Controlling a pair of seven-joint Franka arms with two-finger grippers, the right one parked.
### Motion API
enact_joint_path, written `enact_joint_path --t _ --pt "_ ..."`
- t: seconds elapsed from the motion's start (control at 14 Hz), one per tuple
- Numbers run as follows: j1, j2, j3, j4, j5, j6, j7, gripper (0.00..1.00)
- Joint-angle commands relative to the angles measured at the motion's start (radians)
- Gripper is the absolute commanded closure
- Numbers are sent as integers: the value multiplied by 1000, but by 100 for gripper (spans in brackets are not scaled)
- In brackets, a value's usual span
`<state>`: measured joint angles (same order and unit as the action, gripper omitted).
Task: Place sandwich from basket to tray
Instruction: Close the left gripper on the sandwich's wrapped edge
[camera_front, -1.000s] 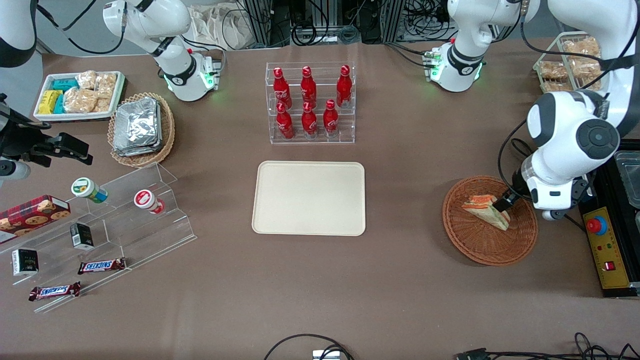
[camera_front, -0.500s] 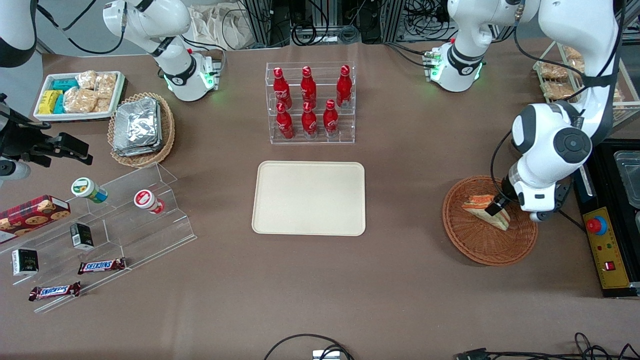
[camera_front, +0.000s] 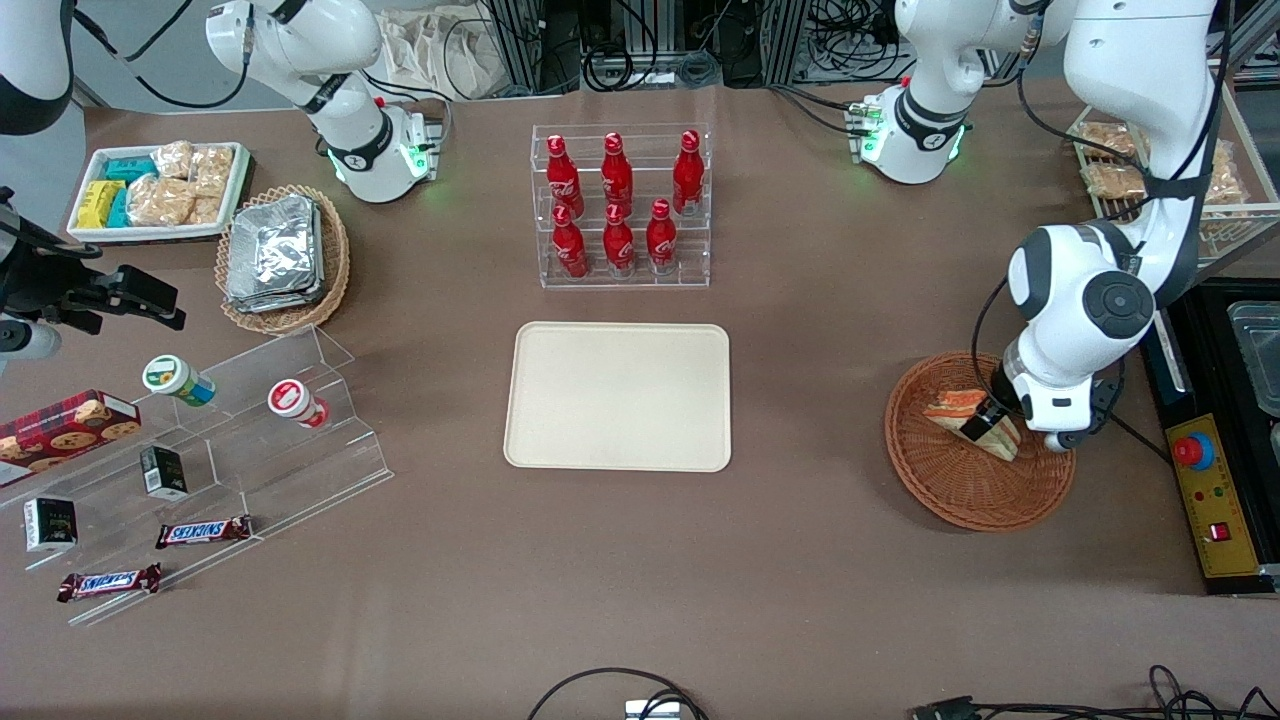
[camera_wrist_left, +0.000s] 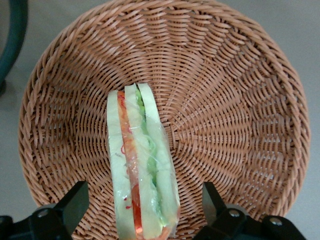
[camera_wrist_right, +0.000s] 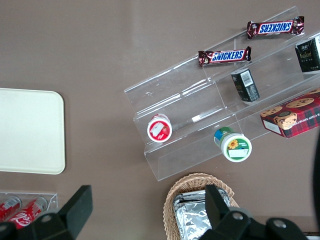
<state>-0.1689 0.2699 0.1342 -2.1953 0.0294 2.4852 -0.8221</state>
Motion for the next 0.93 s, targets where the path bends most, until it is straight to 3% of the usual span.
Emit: enact_joint_path --t 0.0,0.21,0.36,0.43,0.71,0.86 --pt "5 9 -4 -12 -11 26 -15 7" --pt "3 17 -4 -11 -9 12 -6 52" --pt "3 15 -4 -9 -8 0 9 95" --pt "3 11 -4 -4 -6 -23 24 100" --pt "5 -20 -4 34 -8 -69 130 100" --pt "3 -28 -4 139 -2 -222 156 100"
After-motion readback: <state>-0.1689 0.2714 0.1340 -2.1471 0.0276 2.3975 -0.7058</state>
